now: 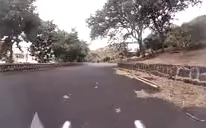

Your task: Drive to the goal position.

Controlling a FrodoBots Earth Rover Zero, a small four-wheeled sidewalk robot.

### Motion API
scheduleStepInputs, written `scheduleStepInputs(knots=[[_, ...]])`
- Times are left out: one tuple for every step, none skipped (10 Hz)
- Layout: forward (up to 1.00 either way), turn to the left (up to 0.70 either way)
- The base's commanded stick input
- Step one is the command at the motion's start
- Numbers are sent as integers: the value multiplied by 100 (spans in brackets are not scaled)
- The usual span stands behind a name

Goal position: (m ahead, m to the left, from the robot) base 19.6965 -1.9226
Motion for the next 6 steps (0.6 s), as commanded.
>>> scheduleStepInputs(knots=[[70, 0], [70, 0], [70, 0], [70, 0], [70, 0], [70, 0]])
